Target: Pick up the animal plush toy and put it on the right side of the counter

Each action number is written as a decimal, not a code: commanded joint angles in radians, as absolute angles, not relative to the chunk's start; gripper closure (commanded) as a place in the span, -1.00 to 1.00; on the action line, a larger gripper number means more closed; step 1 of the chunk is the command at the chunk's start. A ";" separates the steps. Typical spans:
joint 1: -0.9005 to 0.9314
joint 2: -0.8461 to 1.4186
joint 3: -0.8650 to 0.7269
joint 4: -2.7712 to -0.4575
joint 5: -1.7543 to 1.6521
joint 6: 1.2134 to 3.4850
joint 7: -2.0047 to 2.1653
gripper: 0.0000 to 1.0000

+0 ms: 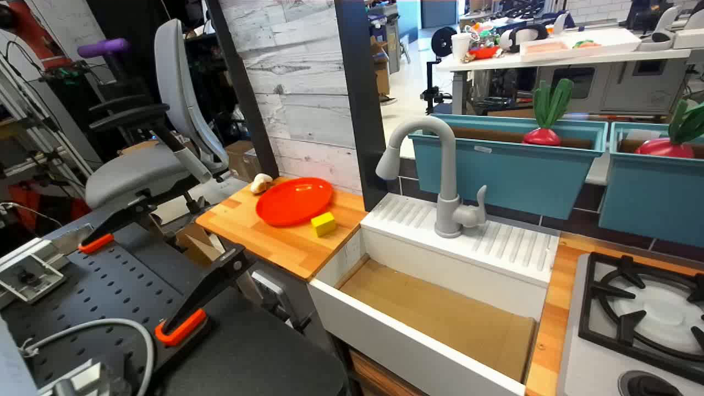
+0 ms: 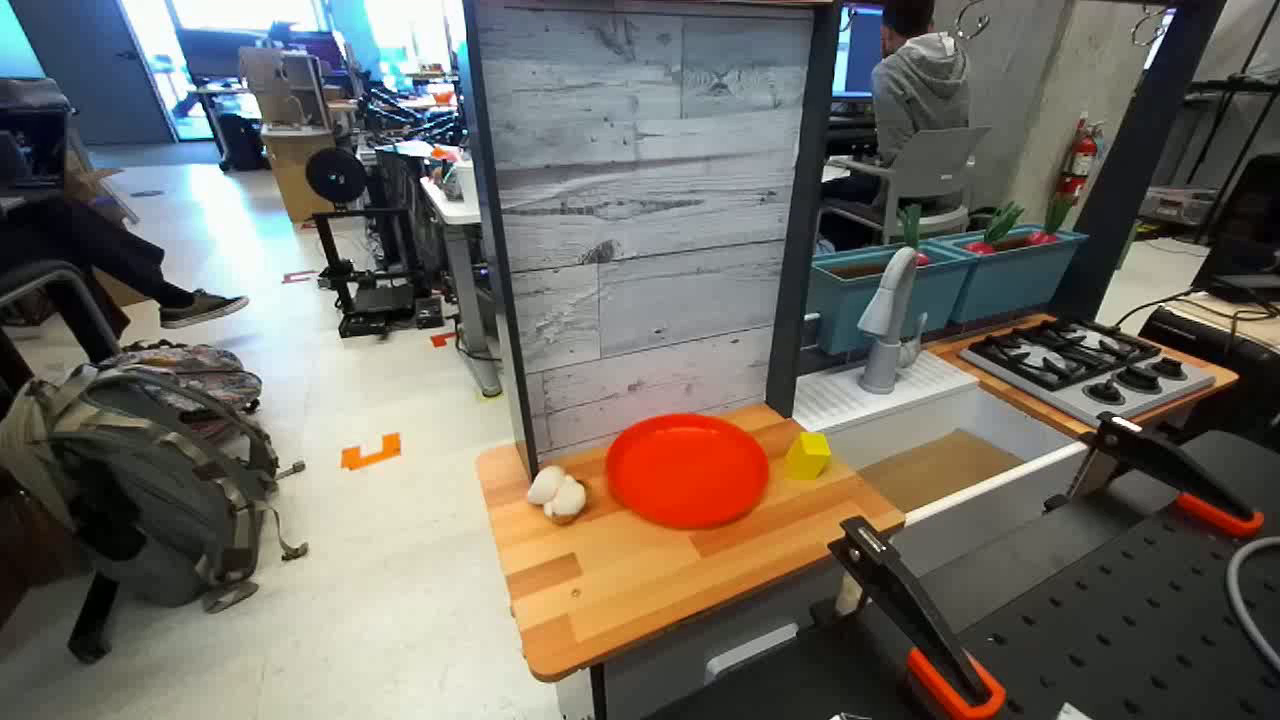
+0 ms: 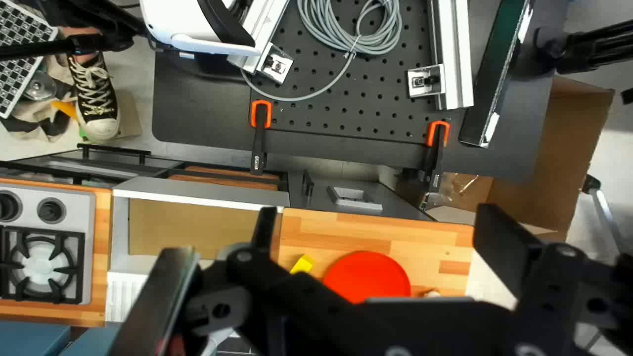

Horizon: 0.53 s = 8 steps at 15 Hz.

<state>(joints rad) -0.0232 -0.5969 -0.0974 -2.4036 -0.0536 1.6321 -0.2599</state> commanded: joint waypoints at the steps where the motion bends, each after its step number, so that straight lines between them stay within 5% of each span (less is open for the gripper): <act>1: -0.018 -0.597 -0.101 -2.402 -0.055 1.630 -0.257 -1.00; 8: 0.008 -0.515 -0.059 -2.413 -0.025 1.775 -0.200 -1.00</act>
<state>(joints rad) -0.0217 -0.5847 -0.0876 -2.4125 -0.0488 1.6761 -0.2440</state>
